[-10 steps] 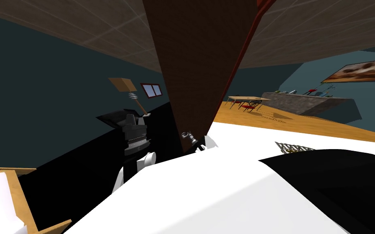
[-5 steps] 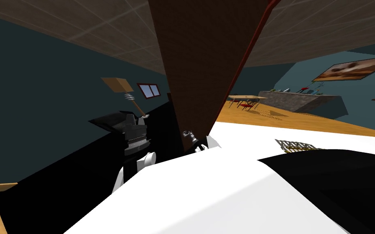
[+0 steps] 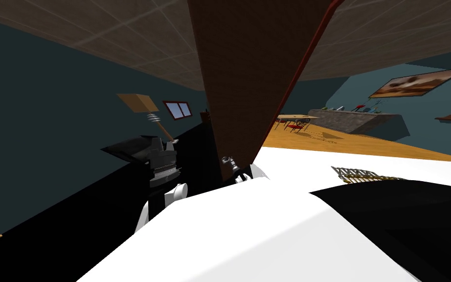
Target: Push the door open
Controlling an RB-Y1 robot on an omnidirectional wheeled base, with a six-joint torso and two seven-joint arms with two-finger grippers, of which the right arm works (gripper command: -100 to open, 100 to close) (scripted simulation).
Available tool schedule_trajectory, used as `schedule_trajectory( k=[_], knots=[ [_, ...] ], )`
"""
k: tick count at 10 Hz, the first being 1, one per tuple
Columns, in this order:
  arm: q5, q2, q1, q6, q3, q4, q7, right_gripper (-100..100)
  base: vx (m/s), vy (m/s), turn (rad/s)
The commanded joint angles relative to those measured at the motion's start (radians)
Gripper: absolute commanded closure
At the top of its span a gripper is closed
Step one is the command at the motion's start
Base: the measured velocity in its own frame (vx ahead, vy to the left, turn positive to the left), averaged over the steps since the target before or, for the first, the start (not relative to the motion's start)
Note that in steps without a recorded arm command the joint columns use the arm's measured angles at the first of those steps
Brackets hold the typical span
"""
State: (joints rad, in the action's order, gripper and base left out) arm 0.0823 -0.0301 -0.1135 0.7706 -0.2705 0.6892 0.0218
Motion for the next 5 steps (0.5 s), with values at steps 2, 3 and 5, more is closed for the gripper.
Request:
schedule_trajectory(
  k=[2, 3, 5],
  knots=[
    [0.012, -0.012, -0.002, 0.000, 0.033, 0.009, 0.010, 100, 0.165, 0.149, -0.066],
    [0.014, -0.012, -0.003, 0.000, 0.040, 0.008, 0.012, 100, 0.179, 0.154, -0.055],
    [0.024, -0.005, -0.006, 0.002, 0.067, 0.003, 0.020, 100, 0.167, 0.147, -0.057]
  ],
)
